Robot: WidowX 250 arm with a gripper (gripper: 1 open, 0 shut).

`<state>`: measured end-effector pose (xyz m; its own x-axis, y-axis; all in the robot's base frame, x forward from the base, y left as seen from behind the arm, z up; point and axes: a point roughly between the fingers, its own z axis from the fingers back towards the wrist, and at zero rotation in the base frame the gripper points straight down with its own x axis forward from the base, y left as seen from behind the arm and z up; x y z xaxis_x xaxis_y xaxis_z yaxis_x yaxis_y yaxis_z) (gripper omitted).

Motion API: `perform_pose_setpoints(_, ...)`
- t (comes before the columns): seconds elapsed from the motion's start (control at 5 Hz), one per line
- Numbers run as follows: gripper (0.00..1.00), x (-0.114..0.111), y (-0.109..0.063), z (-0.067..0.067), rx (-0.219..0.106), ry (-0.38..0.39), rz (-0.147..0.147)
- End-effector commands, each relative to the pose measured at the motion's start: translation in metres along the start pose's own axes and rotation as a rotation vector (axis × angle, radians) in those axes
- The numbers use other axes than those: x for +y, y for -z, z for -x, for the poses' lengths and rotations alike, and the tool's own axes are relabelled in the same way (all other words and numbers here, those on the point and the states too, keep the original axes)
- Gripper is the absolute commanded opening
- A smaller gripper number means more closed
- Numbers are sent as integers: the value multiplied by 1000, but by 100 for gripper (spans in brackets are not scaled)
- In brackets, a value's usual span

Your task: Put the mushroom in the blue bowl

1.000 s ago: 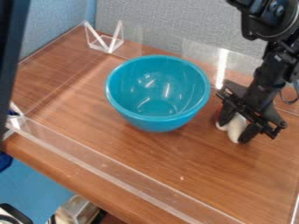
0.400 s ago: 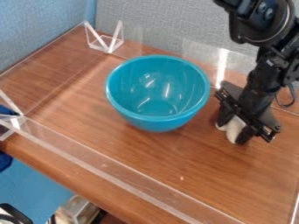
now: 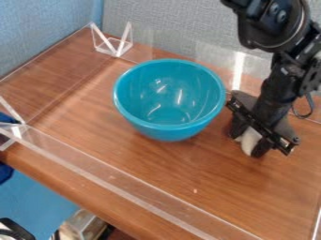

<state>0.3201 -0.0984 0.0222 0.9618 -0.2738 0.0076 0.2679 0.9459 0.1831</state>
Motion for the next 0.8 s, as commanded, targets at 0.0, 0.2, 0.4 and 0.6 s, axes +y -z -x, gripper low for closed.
perform_pose_setpoints(0.0,0,-2,-14,4,-15,-23,0)
perform_pose_setpoints(0.2,0,4,-32,7,-33,-61,-16)
perform_pose_setpoints(0.4,0,17,-44,7,-56,-76,-32)
perform_pose_setpoints(0.6,0,36,-59,7,-79,-137,-52)
